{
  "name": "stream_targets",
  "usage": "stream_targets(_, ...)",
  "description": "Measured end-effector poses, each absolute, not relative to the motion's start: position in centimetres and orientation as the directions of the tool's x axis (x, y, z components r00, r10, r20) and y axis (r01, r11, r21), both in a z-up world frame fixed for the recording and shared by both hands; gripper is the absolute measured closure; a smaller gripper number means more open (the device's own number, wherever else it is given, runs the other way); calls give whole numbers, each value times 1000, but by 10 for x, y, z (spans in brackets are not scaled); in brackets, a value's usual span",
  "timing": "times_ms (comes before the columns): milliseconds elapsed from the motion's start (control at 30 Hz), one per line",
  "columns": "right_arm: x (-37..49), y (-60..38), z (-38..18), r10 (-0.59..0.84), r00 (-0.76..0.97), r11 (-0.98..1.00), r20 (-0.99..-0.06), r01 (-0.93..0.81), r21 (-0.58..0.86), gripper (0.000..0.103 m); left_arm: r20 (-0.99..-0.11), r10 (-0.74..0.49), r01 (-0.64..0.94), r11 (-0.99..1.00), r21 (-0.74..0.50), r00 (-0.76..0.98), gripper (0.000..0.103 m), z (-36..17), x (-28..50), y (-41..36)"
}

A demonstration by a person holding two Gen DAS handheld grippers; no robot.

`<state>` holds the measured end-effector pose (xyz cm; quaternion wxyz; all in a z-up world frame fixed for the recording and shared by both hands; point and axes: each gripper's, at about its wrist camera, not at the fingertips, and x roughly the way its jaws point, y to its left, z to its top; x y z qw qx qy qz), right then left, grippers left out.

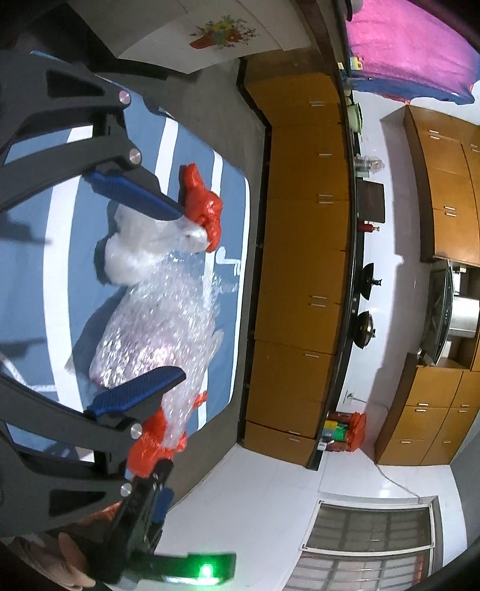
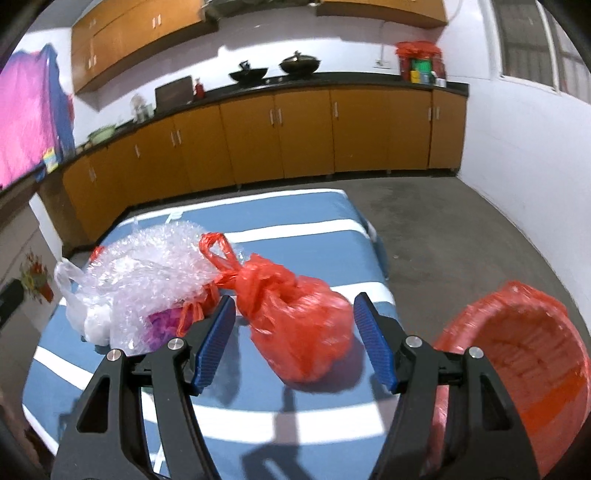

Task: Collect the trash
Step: 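Grasp a red plastic bag with the right tool while the left tool approaches bubble wrap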

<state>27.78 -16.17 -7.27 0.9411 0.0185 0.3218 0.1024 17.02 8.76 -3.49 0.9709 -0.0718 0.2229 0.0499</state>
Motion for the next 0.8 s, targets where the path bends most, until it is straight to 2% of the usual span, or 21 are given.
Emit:
stream_targets(233,305,-153,-98,170,712,982,-681,-182,56,38,-432,54,-117,986,-121,900,23,-32,180,95)
stream_targets(300,307,-154,-103,174,691,981,-702,-184,62,43,-431,42,-103,987,-120,901,23,-34,184,94)
stream_targets(400,306,-155,-111,169,666,980,-726,-191,52,59,-441,13,-69,991,-112,898,23,-34,194,87)
stream_targets(467,305,-157,-115,164,658,980,-735,-194,44,78,-453,-12,-43,993,-111,891,23,-37,202,80)
stream_targets(533,301,-161,-115,172,658,979,-733,-194,55,84,-473,-28,-27,994,-110,881,23,-41,209,74)
stream_targets(800,285,-173,-113,161,666,983,-729,-171,61,89,-532,-95,9,987,-163,842,23,-47,242,58)
